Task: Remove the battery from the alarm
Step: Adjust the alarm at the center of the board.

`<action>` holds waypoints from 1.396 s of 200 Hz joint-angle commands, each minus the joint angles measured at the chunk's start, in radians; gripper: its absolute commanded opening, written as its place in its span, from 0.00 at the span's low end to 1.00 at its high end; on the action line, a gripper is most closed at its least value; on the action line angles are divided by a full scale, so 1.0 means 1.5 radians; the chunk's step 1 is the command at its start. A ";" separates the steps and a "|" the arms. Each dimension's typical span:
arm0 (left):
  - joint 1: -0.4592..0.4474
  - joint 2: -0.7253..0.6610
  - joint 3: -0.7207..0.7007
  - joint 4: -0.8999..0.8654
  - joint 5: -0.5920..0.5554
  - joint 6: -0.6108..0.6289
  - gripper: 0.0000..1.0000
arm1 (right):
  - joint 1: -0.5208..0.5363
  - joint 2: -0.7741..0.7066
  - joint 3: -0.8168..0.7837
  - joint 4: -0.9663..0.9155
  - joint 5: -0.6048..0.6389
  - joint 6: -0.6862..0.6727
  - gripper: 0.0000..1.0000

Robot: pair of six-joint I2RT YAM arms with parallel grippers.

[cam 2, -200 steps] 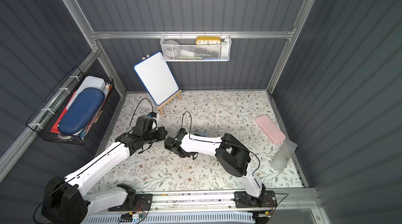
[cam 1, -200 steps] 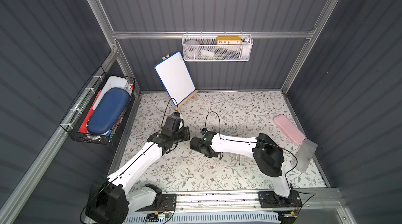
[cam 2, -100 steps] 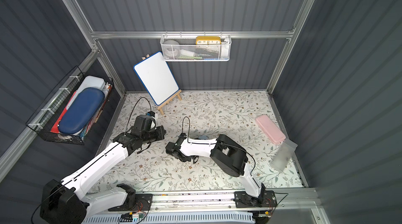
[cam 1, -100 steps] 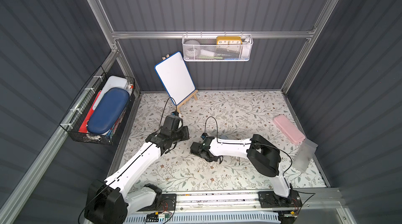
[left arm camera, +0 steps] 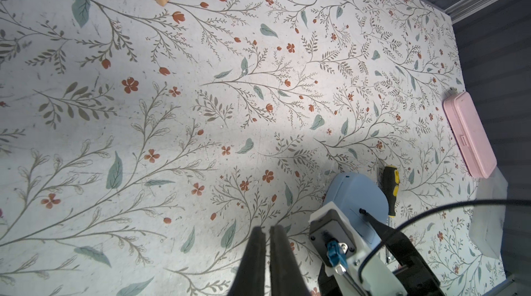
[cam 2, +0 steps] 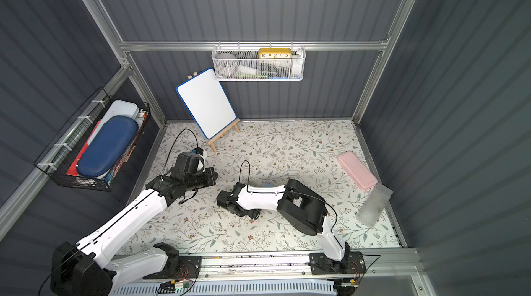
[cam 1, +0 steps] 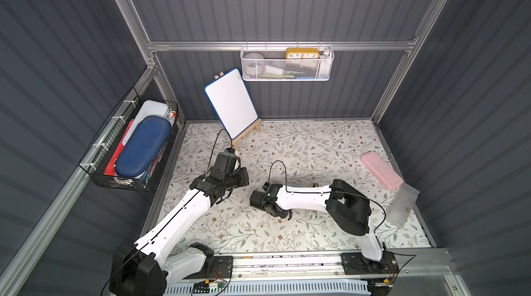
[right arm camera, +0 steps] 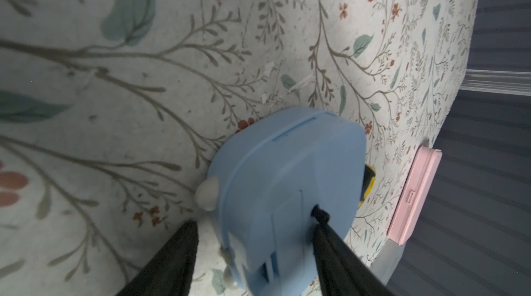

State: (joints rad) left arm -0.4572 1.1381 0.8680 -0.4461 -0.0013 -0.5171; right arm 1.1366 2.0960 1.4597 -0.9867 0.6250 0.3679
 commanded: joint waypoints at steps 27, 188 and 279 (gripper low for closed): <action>0.003 0.007 0.019 0.016 -0.002 0.006 0.14 | 0.006 -0.140 -0.010 -0.011 -0.015 0.045 0.72; -0.088 0.609 0.346 0.241 0.266 0.123 0.00 | -0.268 -0.298 -0.301 0.205 -0.401 0.129 0.00; -0.092 0.557 0.166 0.322 0.351 0.120 0.00 | -0.314 -0.208 -0.210 0.231 -0.421 0.106 0.00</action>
State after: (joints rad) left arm -0.5915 2.0468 1.2114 0.0124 0.4904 -0.3573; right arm 0.6720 1.7599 1.0798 -0.6506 0.0055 0.5411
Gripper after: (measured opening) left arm 0.063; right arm 0.068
